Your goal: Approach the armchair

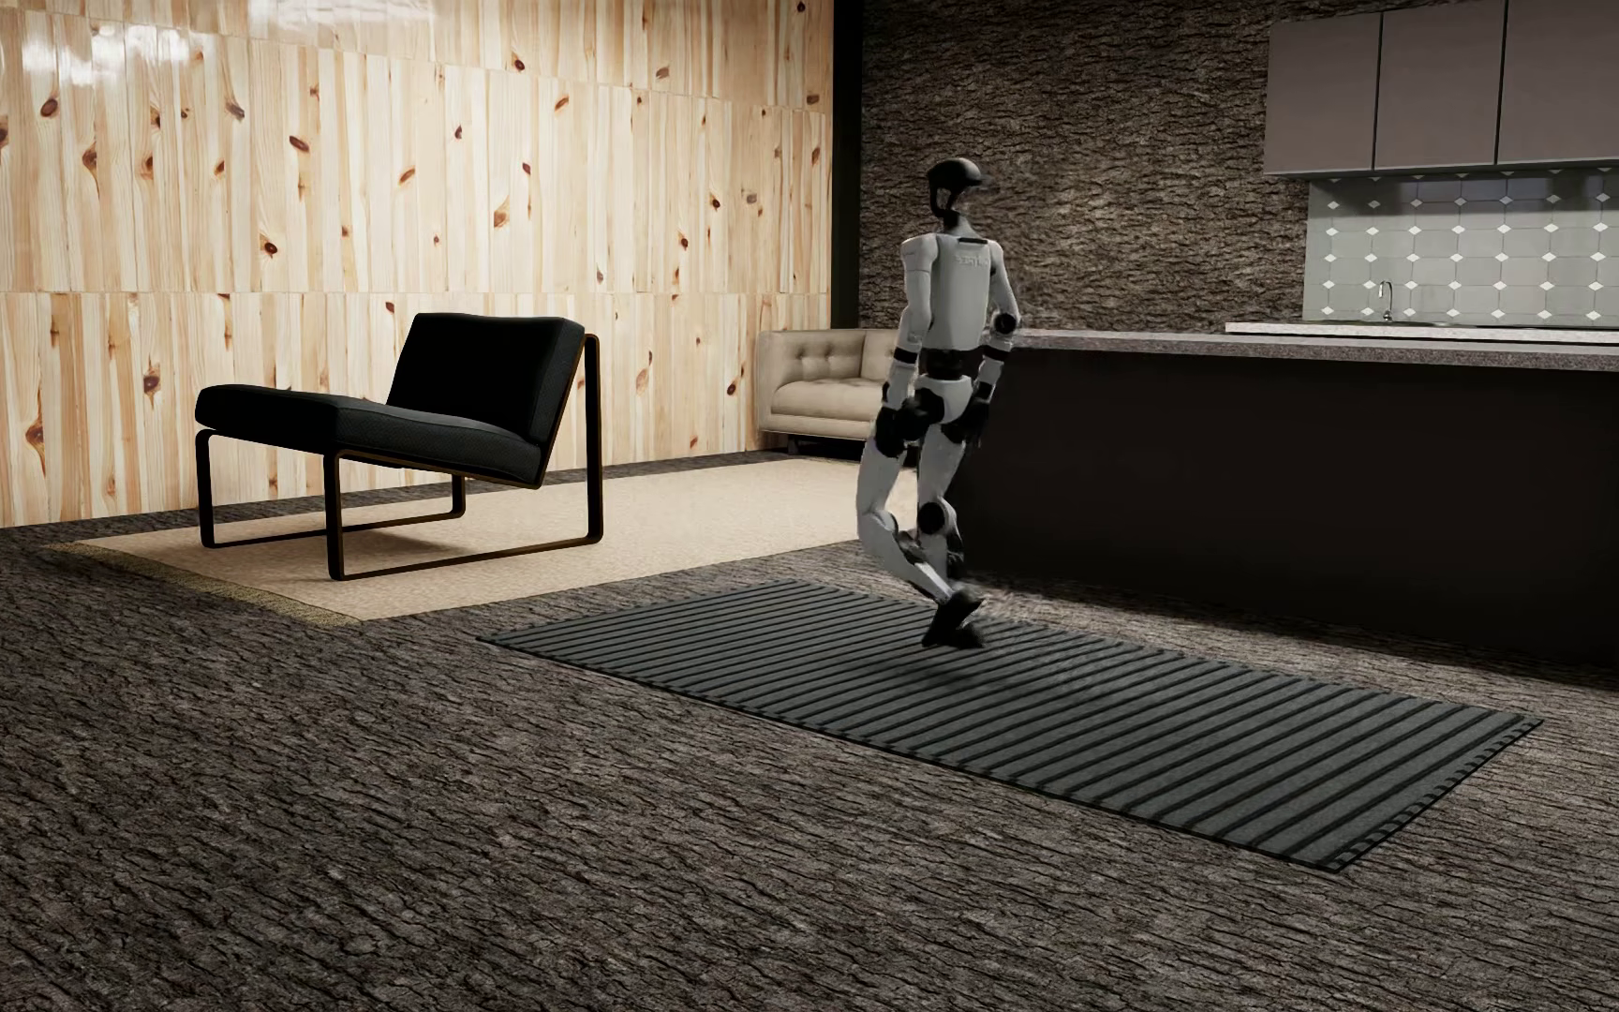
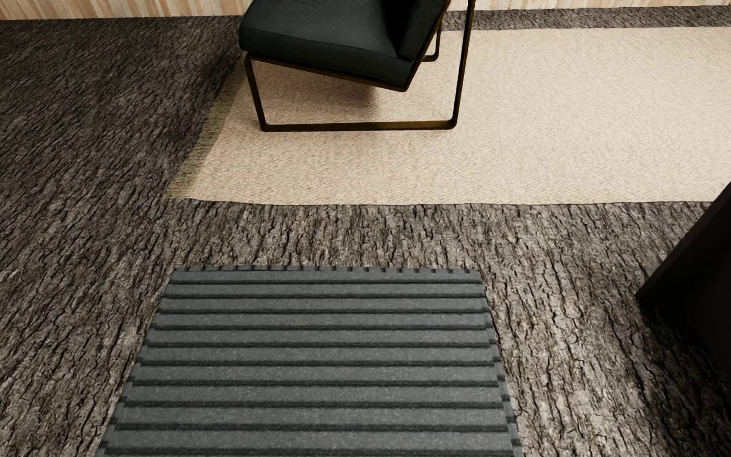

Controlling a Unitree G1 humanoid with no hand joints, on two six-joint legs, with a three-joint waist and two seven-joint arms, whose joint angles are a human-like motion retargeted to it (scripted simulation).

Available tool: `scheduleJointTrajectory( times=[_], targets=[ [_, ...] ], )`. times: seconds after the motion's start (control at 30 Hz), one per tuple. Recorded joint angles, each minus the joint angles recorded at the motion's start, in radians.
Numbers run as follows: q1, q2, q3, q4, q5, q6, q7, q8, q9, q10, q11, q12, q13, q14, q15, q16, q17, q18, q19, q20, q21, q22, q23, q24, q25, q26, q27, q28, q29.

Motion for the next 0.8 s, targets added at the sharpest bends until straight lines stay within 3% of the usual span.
scheduleJointTrajectory(
  times=[0.03,0.1,0.17,0.2,0.23,0.27,0.3,0.33,0.37,0.4,0.43,0.47,0.5,0.53,0.57,0.6,0.63,0.67,0.7,0.73,0.77,0.8],
  targets=[
    [-0.047,0.103,0.061,0.002,-0.016,-0.019,0.000,0.000,0.002,-0.128,-0.055,0.028,-0.038,-0.006,-0.083,0.009,-0.021,0.000,0.000,-0.014,0.035,-0.004,-0.036,0.000,0.000,0.000,0.000,0.000,0.000],
    [-0.125,0.267,0.132,0.009,-0.051,-0.053,0.000,0.000,-0.003,-0.460,-0.140,0.059,-0.106,0.058,-0.231,0.027,-0.035,0.000,0.000,-0.001,-0.011,0.020,-0.077,0.000,0.000,0.000,0.000,0.000,0.000],
    [-0.178,0.364,0.174,0.016,-0.062,-0.058,0.000,0.000,-0.035,-0.778,-0.168,0.064,-0.167,0.234,-0.353,0.034,-0.049,0.000,0.000,-0.024,-0.097,0.048,-0.104,0.000,0.000,0.000,0.000,0.000,0.000],
    [-0.218,0.396,0.173,0.018,-0.060,-0.067,0.000,0.000,-0.050,-1.192,-0.167,0.065,-0.189,0.328,-0.367,0.036,-0.048,0.000,0.000,-0.020,-0.140,0.063,-0.107,0.000,0.000,0.000,0.000,0.000,0.000],
    [-0.259,0.425,0.200,0.018,-0.081,-0.074,0.000,0.000,-0.051,-0.855,-0.145,0.064,-0.199,0.247,-0.342,0.041,-0.065,0.000,0.000,-0.036,-0.147,0.062,-0.133,0.000,0.000,0.000,0.000,0.000,0.000],
    [-0.277,0.467,0.228,-0.011,-0.111,-0.090,0.000,0.000,-0.038,-0.763,-0.103,0.057,-0.178,0.257,-0.281,0.044,-0.065,0.000,0.000,-0.054,-0.203,0.075,-0.159,0.000,0.000,0.000,0.000,0.000,0.000],
    [-0.297,0.454,0.246,-0.032,-0.140,-0.109,0.000,0.000,-0.054,-0.674,0.001,0.057,-0.157,0.308,-0.154,0.043,-0.047,0.000,0.000,-0.059,-0.230,0.094,-0.144,0.000,0.000,0.000,0.000,0.000,0.000],
    [-0.267,0.417,0.251,-0.083,-0.186,-0.142,0.000,0.000,-0.048,-0.592,0.182,0.054,-0.124,0.272,0.050,0.041,-0.014,0.000,0.000,-0.056,-0.240,0.120,-0.112,0.000,0.000,0.000,0.000,0.000,0.000],
    [-0.230,0.300,0.228,-0.117,-0.180,-0.138,0.000,0.000,-0.049,-0.579,0.439,0.041,-0.097,0.218,0.213,0.034,-0.003,0.000,0.000,-0.039,-0.225,0.127,-0.097,0.000,0.000,0.000,0.000,0.000,0.000],
    [-0.159,0.180,0.206,-0.157,-0.199,-0.144,0.000,0.000,-0.028,-0.590,0.697,0.036,-0.085,0.169,0.214,0.028,0.010,0.000,0.000,-0.010,-0.197,0.105,-0.075,0.000,0.000,0.000,0.000,0.000,0.000],
    [-0.063,0.062,0.167,-0.147,-0.194,-0.130,0.000,0.000,-0.010,-0.626,0.839,0.021,-0.084,0.146,0.152,0.029,0.010,0.000,0.000,-0.019,-0.126,0.073,-0.058,0.000,0.000,0.000,0.000,0.000,0.000],
    [0.018,-0.044,0.108,-0.124,-0.166,-0.098,0.000,0.000,-0.008,-0.666,0.847,0.012,-0.058,0.135,0.139,0.026,0.031,0.000,0.000,-0.016,-0.126,0.032,-0.034,0.000,0.000,0.000,0.000,0.000,0.000],
    [0.086,-0.131,0.036,-0.120,-0.160,-0.073,0.000,0.000,0.002,-0.706,0.742,-0.009,-0.012,0.121,0.174,0.030,0.007,0.000,0.000,-0.025,-0.103,-0.012,-0.090,0.000,0.000,0.000,0.000,0.000,0.000],
    [0.169,-0.182,-0.013,-0.098,-0.146,-0.061,0.000,0.000,0.011,-0.742,0.537,-0.028,-0.005,0.107,0.261,0.044,0.023,0.000,0.000,-0.027,-0.051,-0.049,0.000,0.000,0.000,0.000,0.000,0.000,0.000],
    [0.227,-0.240,-0.060,-0.099,-0.146,-0.055,0.000,0.000,-0.003,-0.784,0.303,-0.039,0.026,0.089,0.305,0.046,0.033,0.000,0.000,-0.002,-0.090,-0.095,0.027,0.000,0.000,0.000,0.000,0.000,0.000],
    [0.310,-0.252,-0.088,-0.096,-0.135,-0.052,0.000,0.000,-0.012,-0.824,0.059,-0.046,0.049,0.057,0.201,0.054,0.033,0.000,0.000,0.016,-0.094,-0.133,0.053,0.000,0.000,0.000,0.000,0.000,0.000],
    [0.372,-0.250,-0.103,-0.115,-0.127,-0.065,0.000,0.000,-0.030,-0.854,-0.069,-0.058,0.066,0.014,-0.150,0.066,0.027,0.000,0.000,0.050,-0.065,-0.169,0.057,0.000,0.000,0.000,0.000,0.000,0.000],
    [0.406,-0.271,-0.113,-0.121,-0.135,-0.071,0.000,0.000,-0.055,-0.855,-0.426,-0.063,0.088,-0.043,0.133,0.080,0.016,0.000,0.000,0.080,-0.043,-0.195,0.057,0.000,0.000,0.000,0.000,0.000,0.000],
    [0.436,-0.291,-0.125,-0.136,-0.135,-0.079,0.000,0.000,-0.063,-0.851,-0.454,-0.069,0.108,-0.080,0.172,0.087,0.011,0.000,0.000,0.107,-0.021,-0.195,0.068,0.000,0.000,0.000,0.000,0.000,0.000],
    [0.466,-0.324,-0.142,-0.131,-0.118,-0.066,0.000,0.000,-0.055,-0.822,-0.094,-0.060,0.118,-0.085,-0.174,0.081,0.008,0.000,0.000,0.142,-0.005,-0.185,0.081,0.000,0.000,0.000,0.000,0.000,0.000],
    [0.481,-0.328,-0.146,-0.120,-0.084,-0.050,0.000,0.000,-0.054,-0.755,-0.060,-0.045,0.129,-0.043,-0.058,0.072,0.003,0.000,0.000,0.175,-0.003,-0.159,0.091,0.000,0.000,0.000,0.000,0.000,0.000],
    [0.428,-0.327,-0.140,-0.067,-0.029,-0.007,0.000,0.000,-0.059,-0.585,-0.058,-0.032,0.139,0.099,0.112,0.053,0.001,0.000,0.000,0.186,-0.016,-0.127,0.102,0.000,0.000,0.000,0.000,0.000,0.000]
  ],
)
